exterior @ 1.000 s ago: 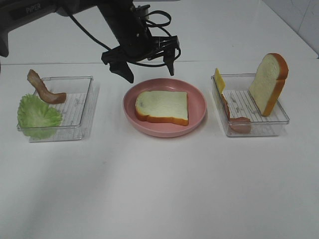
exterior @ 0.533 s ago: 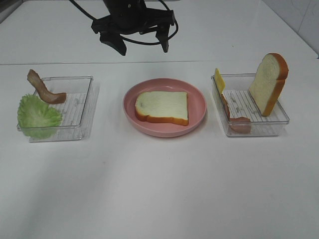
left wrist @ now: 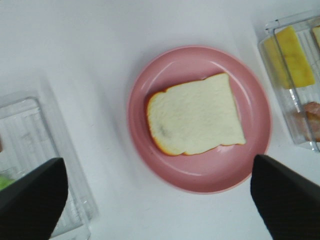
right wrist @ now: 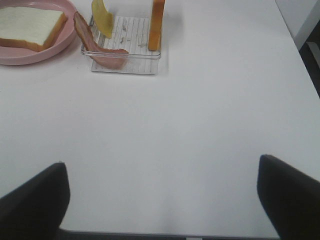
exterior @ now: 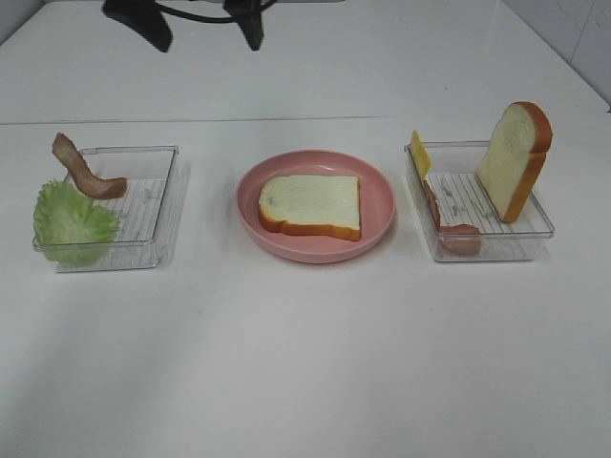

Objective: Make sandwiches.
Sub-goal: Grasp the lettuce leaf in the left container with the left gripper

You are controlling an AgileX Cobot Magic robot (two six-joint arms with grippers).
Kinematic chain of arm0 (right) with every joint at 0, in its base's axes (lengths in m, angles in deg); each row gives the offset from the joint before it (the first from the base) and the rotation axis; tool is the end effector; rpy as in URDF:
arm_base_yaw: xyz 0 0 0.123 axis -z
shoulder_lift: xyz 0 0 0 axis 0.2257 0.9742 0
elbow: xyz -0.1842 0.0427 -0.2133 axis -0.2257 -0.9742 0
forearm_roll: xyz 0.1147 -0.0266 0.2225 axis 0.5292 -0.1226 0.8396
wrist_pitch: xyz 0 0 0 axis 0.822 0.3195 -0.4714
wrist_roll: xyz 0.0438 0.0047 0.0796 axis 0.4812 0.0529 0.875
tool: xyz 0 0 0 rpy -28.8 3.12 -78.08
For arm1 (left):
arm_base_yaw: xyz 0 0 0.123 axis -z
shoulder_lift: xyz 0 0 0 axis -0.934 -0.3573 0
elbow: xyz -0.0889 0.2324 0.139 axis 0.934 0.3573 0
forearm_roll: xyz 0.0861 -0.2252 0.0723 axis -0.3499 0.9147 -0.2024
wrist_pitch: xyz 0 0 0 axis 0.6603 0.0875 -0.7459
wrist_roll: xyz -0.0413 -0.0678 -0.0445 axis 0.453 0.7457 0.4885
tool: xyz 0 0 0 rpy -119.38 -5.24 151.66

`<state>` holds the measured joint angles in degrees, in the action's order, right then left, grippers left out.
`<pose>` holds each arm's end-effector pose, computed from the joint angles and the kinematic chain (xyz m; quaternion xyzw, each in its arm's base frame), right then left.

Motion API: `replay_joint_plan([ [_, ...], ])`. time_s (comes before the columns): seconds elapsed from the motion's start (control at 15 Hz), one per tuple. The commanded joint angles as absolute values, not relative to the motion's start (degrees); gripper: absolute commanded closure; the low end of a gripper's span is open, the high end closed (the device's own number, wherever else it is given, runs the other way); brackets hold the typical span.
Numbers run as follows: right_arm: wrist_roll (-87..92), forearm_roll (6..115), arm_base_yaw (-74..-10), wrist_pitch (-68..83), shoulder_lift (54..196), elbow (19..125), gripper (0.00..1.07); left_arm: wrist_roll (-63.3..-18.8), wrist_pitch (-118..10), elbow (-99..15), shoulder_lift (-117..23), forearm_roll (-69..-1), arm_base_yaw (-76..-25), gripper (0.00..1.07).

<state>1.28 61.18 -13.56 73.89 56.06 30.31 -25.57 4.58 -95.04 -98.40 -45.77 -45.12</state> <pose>-0.0027 0.0013 0.2619 -0.0457 0.8730 -0.0124 0.4854 0.4204 -0.1930 0.3273 0.0998 0.9628 -0.1079 0.2270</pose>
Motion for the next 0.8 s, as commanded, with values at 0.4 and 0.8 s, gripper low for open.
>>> replay_joint_plan([
  [0.4,0.9,61.1,-13.4,73.6,54.5,30.1,0.09,-30.1,10.6,-70.2,-78.0,-46.2,-59.6,0.16],
  [0.8,0.9,61.1,-13.4,73.6,54.5,30.1,0.09,-33.3,10.4,-59.7,-69.6,-46.2,-69.7,0.16],
])
